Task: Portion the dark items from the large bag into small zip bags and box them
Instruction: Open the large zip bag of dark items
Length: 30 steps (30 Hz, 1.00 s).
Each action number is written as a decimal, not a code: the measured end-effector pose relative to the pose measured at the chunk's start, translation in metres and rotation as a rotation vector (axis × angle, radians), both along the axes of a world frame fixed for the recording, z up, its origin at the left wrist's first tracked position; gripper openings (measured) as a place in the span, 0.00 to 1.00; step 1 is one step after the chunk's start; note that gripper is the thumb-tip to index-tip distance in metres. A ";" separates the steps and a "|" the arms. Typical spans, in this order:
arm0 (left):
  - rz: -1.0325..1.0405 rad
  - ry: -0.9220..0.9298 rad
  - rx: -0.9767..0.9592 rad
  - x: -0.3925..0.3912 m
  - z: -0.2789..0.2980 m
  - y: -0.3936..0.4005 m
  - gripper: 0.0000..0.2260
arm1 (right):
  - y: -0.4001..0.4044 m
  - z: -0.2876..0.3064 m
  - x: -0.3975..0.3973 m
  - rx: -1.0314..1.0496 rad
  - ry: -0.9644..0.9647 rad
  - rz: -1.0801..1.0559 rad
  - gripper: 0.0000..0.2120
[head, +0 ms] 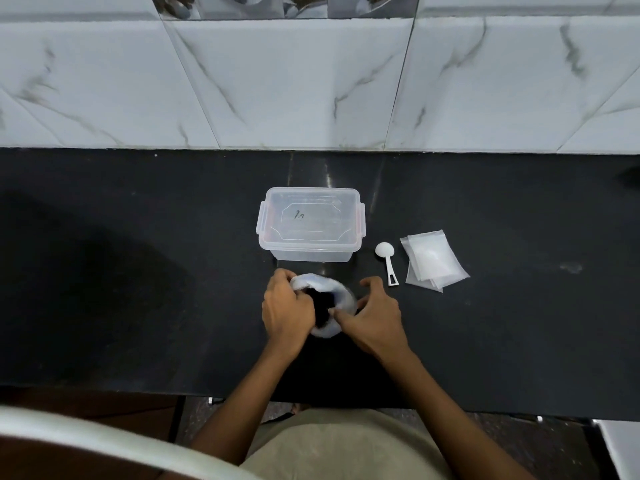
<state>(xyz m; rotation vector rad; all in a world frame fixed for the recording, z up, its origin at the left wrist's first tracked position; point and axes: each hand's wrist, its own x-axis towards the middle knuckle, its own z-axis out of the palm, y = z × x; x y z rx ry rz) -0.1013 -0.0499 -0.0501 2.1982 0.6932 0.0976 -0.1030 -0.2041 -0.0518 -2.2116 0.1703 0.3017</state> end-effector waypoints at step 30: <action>-0.477 -0.222 0.171 -0.004 -0.020 0.026 0.28 | 0.008 -0.010 0.015 -0.316 -0.464 0.263 0.12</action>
